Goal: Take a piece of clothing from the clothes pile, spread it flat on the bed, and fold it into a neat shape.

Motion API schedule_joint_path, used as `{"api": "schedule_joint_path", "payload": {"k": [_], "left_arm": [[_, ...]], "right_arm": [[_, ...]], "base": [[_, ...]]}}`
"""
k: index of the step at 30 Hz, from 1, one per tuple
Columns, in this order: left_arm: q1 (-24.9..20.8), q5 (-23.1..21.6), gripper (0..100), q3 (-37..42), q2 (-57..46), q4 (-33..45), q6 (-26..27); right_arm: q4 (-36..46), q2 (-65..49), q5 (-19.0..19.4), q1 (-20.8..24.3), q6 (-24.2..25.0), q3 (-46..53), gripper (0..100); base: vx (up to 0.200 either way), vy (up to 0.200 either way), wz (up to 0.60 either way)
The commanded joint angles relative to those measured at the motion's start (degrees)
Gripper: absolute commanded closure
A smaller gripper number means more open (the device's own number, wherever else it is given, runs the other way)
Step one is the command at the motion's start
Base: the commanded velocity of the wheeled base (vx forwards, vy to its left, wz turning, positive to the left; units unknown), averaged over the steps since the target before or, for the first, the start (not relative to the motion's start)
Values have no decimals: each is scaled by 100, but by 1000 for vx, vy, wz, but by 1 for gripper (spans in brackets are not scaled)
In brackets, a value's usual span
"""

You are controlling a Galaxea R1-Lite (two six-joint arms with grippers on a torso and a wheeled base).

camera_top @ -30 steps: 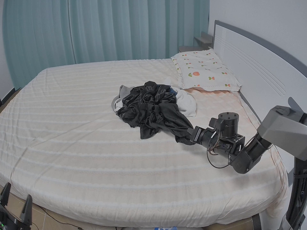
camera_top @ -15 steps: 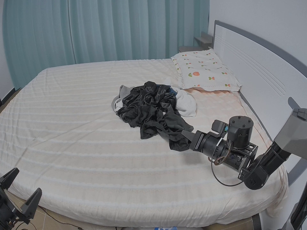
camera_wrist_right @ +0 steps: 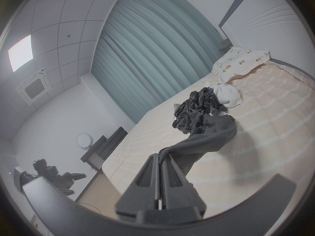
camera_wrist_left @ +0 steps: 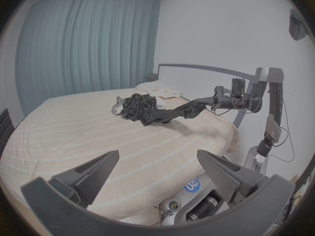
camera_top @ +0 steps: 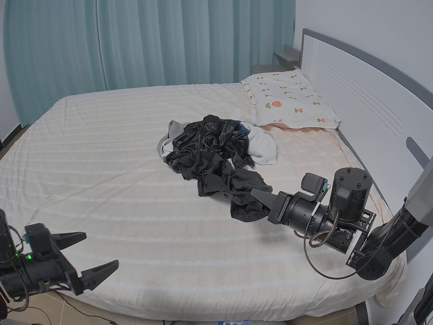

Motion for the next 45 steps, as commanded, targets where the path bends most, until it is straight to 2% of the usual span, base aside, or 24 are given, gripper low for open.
{"api": "schedule_joint_path", "payload": {"k": [1,2,4,5,8,9,13,16,21,26,32,37,41,45], "left_arm": [[-1255,789,0,-300,2602,-1434,-609],[-1255,789,0,-300,2602,-1434,-609],[-1650,1290,0,-765,3174,-1768,-1163],[-1738,1457,0,-941,3358,-1812,-1268],[-1791,1545,0,-1056,3499,-1821,-1312],[-1905,1703,0,-1504,4053,-1847,-1330],[-1958,1747,0,-1697,4316,-1970,-1338],[-1984,1791,0,-1952,5037,-2814,-1356],[-1975,1950,0,-2260,5582,-3350,-1453],[-1967,2037,0,-2708,5889,-3376,-1734],[-1879,2161,0,-3209,6303,-3385,-1778],[-1764,2213,0,-3771,6821,-3385,-1787],[-1659,2213,0,-4228,7190,-3376,-1848],[-1650,2213,0,-4378,7410,-3376,-1989]], "right_arm": [[33,-1010,41,77,-10,198,100],[33,-1010,41,77,-10,198,100],[68,-1370,50,42,-10,189,100],[86,-1484,50,24,-19,189,100],[95,-1555,59,7,-19,189,100],[288,-1836,164,-64,-19,198,100],[455,-1968,226,-55,-19,233,100],[613,-2135,252,33,-63,339,100],[622,-2442,252,411,-98,383,100],[807,-2618,252,657,-168,400,100],[833,-2662,252,683,-168,453,100],[833,-2733,472,736,-168,646,100],[833,-2864,489,745,-168,603,100],[833,-2882,489,736,-168,585,100]], "base": [[0,0,0],[0,0,0],[0,0,0],[0,0,0],[0,0,0],[0,0,0],[0,0,0],[0,0,0],[0,0,0],[0,0,0],[0,0,0],[0,0,0],[0,0,0],[0,0,0]]}}
